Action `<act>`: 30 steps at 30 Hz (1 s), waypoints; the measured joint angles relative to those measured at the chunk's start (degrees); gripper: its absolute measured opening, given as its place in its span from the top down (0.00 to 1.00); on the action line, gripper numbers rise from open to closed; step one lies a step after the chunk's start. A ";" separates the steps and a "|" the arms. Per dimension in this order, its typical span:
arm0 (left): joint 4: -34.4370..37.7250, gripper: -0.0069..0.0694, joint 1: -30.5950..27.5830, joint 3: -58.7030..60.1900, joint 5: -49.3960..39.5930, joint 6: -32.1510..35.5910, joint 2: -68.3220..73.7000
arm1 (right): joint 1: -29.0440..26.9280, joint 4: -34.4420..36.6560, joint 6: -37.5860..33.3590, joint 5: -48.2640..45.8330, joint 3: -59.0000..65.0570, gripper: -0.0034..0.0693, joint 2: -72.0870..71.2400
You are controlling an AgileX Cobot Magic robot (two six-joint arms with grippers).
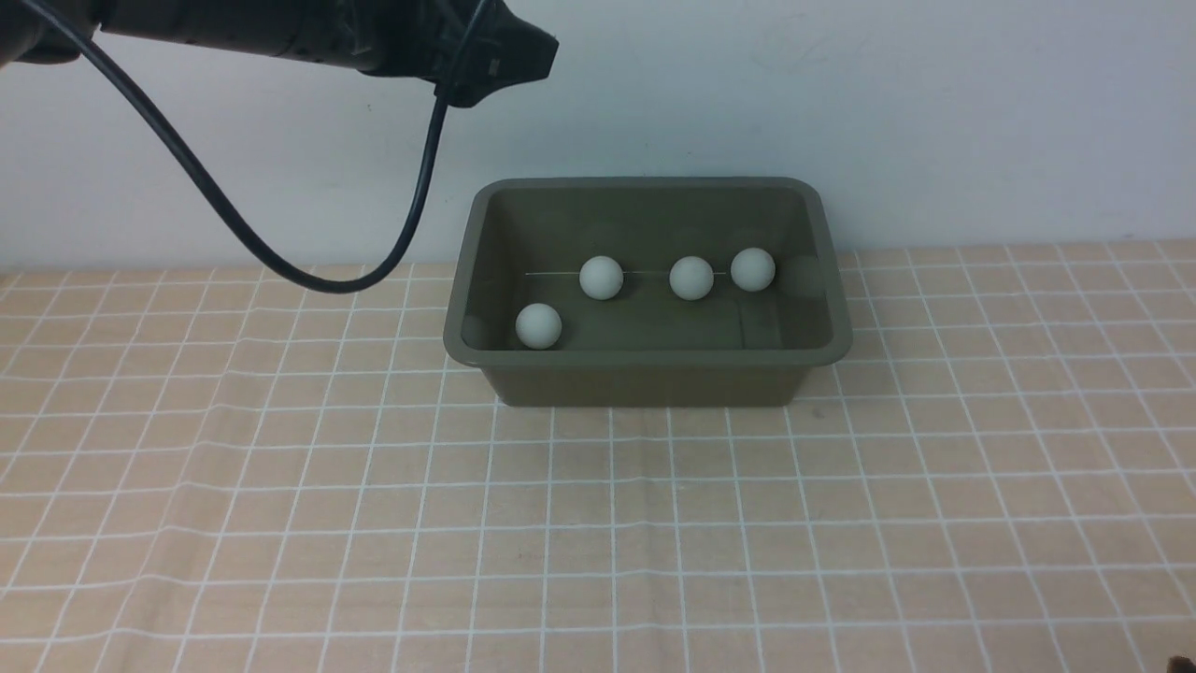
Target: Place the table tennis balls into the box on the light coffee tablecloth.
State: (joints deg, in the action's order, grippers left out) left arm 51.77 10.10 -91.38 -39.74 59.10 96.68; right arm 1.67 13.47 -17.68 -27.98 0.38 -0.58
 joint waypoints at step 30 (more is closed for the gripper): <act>20.58 0.24 -0.61 0.00 -11.47 2.17 -0.06 | -2.49 0.19 -0.17 4.40 0.82 0.36 0.00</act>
State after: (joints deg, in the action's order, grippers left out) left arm 72.35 9.49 -91.38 -51.21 61.27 96.61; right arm -0.82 13.66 -17.85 -23.58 1.19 -0.58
